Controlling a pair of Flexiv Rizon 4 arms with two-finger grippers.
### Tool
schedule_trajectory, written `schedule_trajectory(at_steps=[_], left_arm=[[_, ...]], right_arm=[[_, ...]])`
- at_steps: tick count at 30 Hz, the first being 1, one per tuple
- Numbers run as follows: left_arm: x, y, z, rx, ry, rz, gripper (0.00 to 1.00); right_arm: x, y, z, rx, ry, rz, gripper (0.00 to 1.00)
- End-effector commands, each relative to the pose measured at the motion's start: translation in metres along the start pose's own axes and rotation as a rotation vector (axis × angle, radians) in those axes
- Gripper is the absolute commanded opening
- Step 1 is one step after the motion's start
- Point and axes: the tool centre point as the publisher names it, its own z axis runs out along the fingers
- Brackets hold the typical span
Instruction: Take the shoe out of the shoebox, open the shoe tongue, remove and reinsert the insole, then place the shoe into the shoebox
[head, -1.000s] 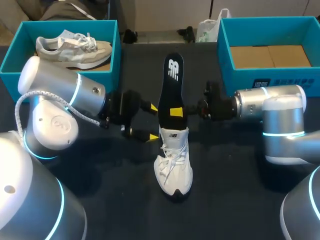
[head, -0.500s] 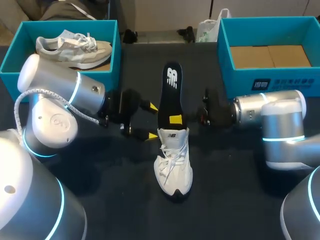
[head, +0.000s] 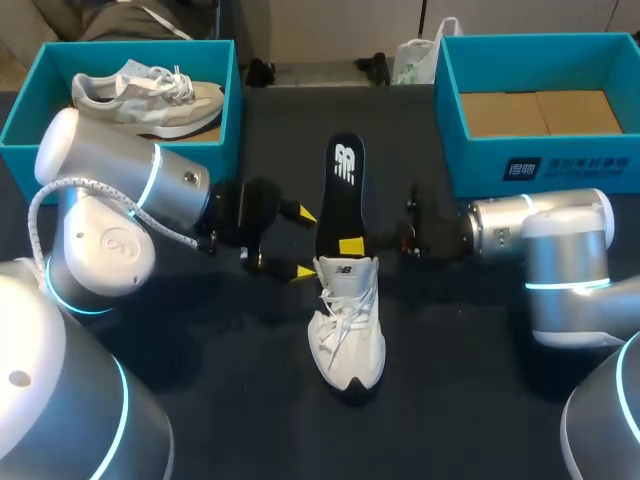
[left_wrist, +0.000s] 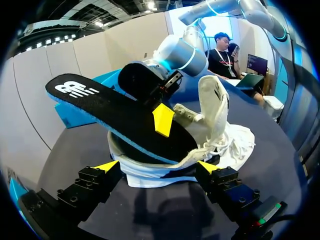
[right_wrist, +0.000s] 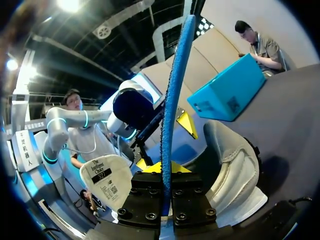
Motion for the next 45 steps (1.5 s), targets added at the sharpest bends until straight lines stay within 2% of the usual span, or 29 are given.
schedule_trajectory(at_steps=[1, 3, 8, 14, 15, 16, 18, 28, 37, 45], left_arm=[[0.0, -0.001, 0.0, -0.003, 0.001, 0.0, 1.0], [0.0, -0.001, 0.0, -0.003, 0.001, 0.0, 1.0], [0.0, -0.001, 0.0, -0.003, 0.001, 0.0, 1.0], [0.0, -0.001, 0.0, -0.003, 0.001, 0.0, 1.0], [0.0, -0.001, 0.0, -0.003, 0.001, 0.0, 1.0], [0.0, -0.001, 0.0, -0.003, 0.001, 0.0, 1.0], [0.0, -0.001, 0.0, -0.003, 0.001, 0.0, 1.0], [0.0, -0.001, 0.0, -0.003, 0.001, 0.0, 1.0], [0.0, -0.001, 0.0, -0.003, 0.001, 0.0, 1.0], [0.0, -0.001, 0.0, -0.003, 0.001, 0.0, 1.0]], right_arm=[[0.004, 0.007, -0.003, 0.0, -0.018, -0.016, 0.27], [0.004, 0.012, -0.004, 0.004, -0.022, -0.031, 0.31], [0.003, 0.023, -0.005, 0.013, -0.022, -0.053, 0.31], [0.0, 0.031, -0.006, 0.046, -0.017, -0.061, 0.29], [-0.001, 0.031, -0.006, 0.05, -0.017, -0.059, 0.24], [-0.002, 0.03, -0.006, 0.052, -0.017, -0.058, 0.2], [-0.004, 0.027, -0.006, 0.056, -0.018, -0.052, 0.0], [-0.002, 0.002, -0.006, 0.105, -0.043, 0.012, 0.0], [0.007, -0.015, -0.008, 0.093, -0.06, 0.044, 0.0], [0.009, -0.021, -0.005, 0.1, -0.059, 0.065, 0.0]])
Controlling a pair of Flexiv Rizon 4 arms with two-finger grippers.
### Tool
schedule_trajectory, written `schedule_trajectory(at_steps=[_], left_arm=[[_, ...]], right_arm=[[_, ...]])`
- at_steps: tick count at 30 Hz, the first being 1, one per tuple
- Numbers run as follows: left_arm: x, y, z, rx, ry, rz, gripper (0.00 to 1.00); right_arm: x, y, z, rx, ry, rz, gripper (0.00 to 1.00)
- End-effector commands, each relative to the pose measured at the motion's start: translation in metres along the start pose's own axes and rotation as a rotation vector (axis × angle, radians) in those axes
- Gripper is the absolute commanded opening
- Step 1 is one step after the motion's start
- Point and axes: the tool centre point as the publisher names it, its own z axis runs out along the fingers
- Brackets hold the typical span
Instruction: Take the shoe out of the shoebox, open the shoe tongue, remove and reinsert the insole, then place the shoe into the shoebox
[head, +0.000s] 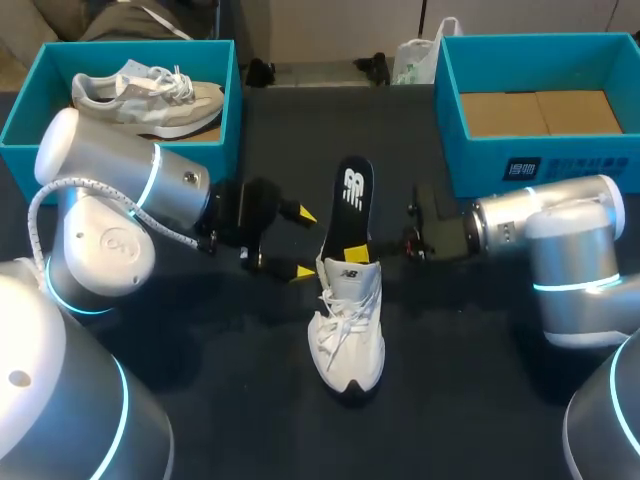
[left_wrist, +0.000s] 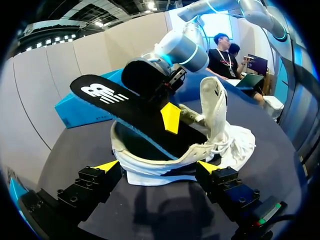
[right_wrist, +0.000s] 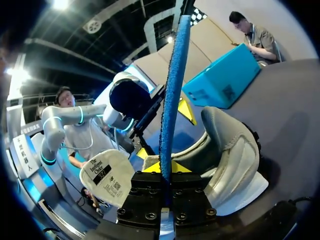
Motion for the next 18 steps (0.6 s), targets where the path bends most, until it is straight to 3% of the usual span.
schedule_trajectory(at_steps=[1, 7, 18], left_arm=[[0.0, -0.001, 0.0, -0.003, 0.001, 0.0, 1.0], [0.0, -0.001, 0.0, -0.003, 0.001, 0.0, 1.0], [0.0, -0.001, 0.0, -0.003, 0.001, 0.0, 1.0]], right_arm=[[0.002, -0.003, 0.003, 0.001, -0.008, 0.001, 0.0], [0.002, 0.009, -0.002, 0.012, -0.011, -0.026, 0.15], [-0.006, 0.03, -0.009, 0.063, -0.022, -0.07, 0.17]])
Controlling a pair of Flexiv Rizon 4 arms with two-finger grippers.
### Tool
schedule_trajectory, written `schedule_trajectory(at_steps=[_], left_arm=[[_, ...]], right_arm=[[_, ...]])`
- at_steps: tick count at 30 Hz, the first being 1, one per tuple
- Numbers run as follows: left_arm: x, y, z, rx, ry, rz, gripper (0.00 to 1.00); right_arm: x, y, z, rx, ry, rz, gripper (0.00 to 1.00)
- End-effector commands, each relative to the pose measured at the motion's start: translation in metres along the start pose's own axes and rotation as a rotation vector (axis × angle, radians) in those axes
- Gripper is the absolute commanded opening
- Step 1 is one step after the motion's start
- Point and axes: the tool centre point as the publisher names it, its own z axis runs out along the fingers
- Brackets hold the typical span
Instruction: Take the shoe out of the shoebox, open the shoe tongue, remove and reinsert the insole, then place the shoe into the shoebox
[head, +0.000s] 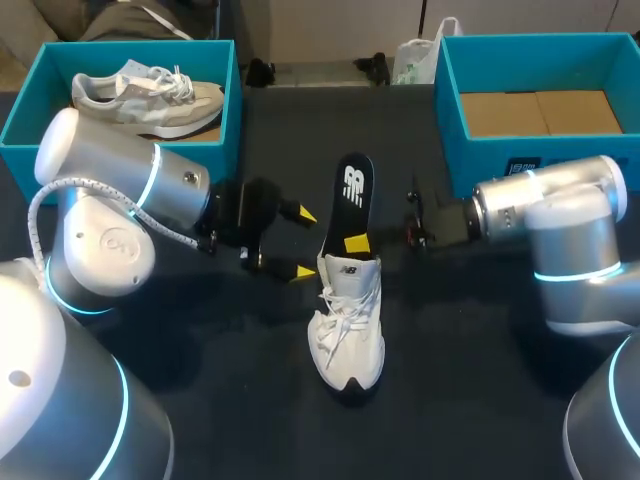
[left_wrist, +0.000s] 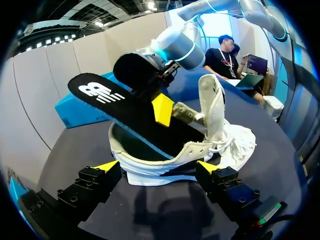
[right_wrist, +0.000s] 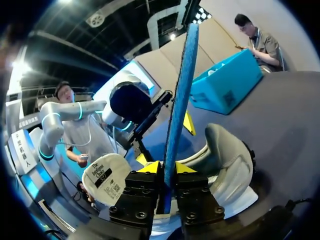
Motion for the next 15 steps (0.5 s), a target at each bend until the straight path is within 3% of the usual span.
schedule_trajectory(at_steps=[1, 3, 4, 15], left_arm=[[0.0, -0.001, 0.0, -0.003, 0.001, 0.0, 1.0], [0.0, -0.001, 0.0, -0.003, 0.001, 0.0, 1.0], [0.0, -0.001, 0.0, -0.003, 0.001, 0.0, 1.0], [0.0, -0.001, 0.0, -0.003, 0.001, 0.0, 1.0]], right_arm=[[-0.003, 0.01, -0.004, 0.033, -0.003, -0.004, 0.16], [-0.005, 0.01, -0.005, 0.036, -0.005, -0.004, 0.12], [-0.006, 0.008, -0.005, 0.047, -0.006, 0.002, 0.01], [0.0, -0.017, 0.0, 0.085, 0.002, 0.069, 0.0]])
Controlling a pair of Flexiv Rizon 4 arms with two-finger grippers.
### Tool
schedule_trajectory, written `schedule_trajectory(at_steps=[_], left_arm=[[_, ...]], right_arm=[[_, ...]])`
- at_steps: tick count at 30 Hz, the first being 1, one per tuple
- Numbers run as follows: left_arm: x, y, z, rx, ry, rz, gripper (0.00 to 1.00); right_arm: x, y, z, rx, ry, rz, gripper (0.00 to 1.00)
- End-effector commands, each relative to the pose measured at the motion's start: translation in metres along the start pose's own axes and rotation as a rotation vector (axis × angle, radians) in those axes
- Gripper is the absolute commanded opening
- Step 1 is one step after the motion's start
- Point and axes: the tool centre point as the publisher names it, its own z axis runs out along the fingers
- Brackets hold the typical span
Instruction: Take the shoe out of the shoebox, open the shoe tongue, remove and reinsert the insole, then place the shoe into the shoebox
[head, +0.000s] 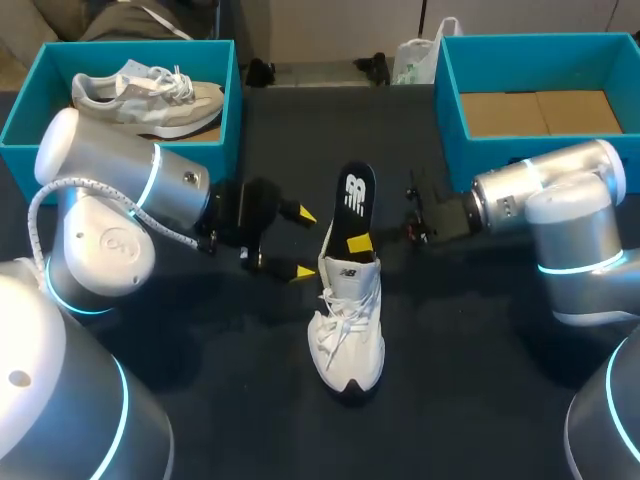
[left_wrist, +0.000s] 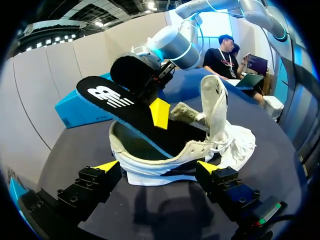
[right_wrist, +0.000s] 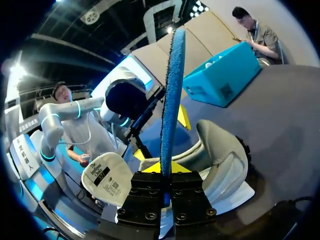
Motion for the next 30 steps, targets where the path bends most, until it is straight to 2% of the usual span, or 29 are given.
schedule_trajectory(at_steps=[1, 12, 16, 30], left_arm=[[0.0, -0.001, 0.0, -0.003, 0.001, 0.0, 1.0], [0.0, -0.001, 0.0, -0.003, 0.001, 0.0, 1.0], [0.0, -0.001, 0.0, -0.003, 0.001, 0.0, 1.0], [0.0, -0.001, 0.0, -0.003, 0.001, 0.0, 1.0]], right_arm=[[0.003, -0.011, 0.005, 0.018, -0.003, 0.02, 0.0], [0.008, -0.019, 0.006, 0.007, -0.016, 0.038, 0.0], [0.007, -0.011, 0.005, 0.004, -0.027, 0.017, 0.27], [-0.006, 0.012, -0.006, 0.044, -0.021, -0.029, 0.24]])
